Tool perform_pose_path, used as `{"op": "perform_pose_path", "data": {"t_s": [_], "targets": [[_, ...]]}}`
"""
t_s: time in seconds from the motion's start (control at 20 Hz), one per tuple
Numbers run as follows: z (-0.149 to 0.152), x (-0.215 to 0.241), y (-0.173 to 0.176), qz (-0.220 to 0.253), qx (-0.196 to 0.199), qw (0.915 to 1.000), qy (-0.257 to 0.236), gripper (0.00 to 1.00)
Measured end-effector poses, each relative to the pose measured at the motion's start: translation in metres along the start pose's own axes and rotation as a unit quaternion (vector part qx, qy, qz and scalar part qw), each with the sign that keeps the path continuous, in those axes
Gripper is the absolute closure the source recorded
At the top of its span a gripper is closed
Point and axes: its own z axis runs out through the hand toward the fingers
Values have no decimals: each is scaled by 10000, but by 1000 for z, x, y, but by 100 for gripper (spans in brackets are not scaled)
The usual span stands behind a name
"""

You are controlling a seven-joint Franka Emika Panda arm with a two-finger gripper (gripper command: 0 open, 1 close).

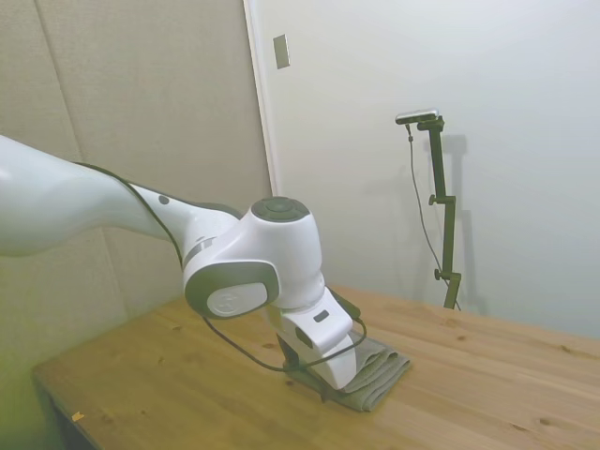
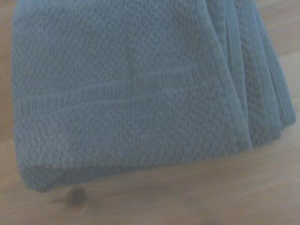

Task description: Unfold the towel

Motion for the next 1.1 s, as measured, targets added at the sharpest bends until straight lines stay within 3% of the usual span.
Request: {"op": "perform_pose_path", "data": {"t_s": [0.6,1.1], "targets": [[22,41,22,129,1031,9932,-519,0],[36,49,28,79,1525,9864,-603,0]]}}
